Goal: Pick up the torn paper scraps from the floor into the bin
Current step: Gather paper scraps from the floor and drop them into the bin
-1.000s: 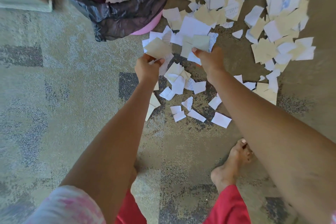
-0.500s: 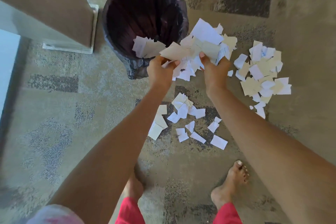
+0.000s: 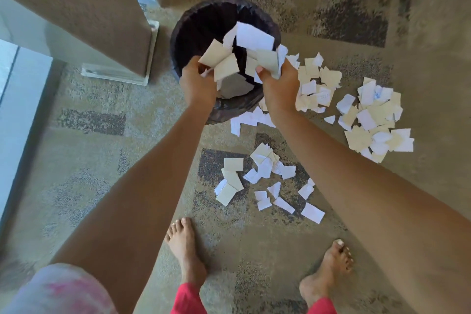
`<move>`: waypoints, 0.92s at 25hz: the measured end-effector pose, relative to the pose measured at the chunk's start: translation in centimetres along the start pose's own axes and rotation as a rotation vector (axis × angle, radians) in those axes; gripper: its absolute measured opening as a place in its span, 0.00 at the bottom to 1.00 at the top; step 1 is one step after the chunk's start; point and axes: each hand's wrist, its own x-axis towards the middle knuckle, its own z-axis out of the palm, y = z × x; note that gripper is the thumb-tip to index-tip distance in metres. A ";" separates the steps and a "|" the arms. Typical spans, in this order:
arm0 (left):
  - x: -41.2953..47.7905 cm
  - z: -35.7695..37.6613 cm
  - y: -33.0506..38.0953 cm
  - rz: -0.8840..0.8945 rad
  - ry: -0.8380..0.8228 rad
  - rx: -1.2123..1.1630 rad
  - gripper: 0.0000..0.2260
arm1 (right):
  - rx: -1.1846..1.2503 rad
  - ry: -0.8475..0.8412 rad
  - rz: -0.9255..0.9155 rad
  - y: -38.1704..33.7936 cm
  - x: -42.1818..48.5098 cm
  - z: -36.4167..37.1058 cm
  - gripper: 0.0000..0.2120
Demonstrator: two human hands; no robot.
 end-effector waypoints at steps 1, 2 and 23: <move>0.6 -0.1 -0.1 -0.003 0.017 0.023 0.06 | -0.032 -0.012 -0.011 -0.2 0.3 0.7 0.09; 1.0 -0.1 -0.1 -0.007 0.030 0.047 0.06 | -0.056 -0.021 -0.025 -0.4 0.6 1.4 0.10; -9.5 3.1 -9.7 0.973 -0.223 0.786 0.18 | -0.347 0.059 -0.228 12.6 0.1 -3.9 0.20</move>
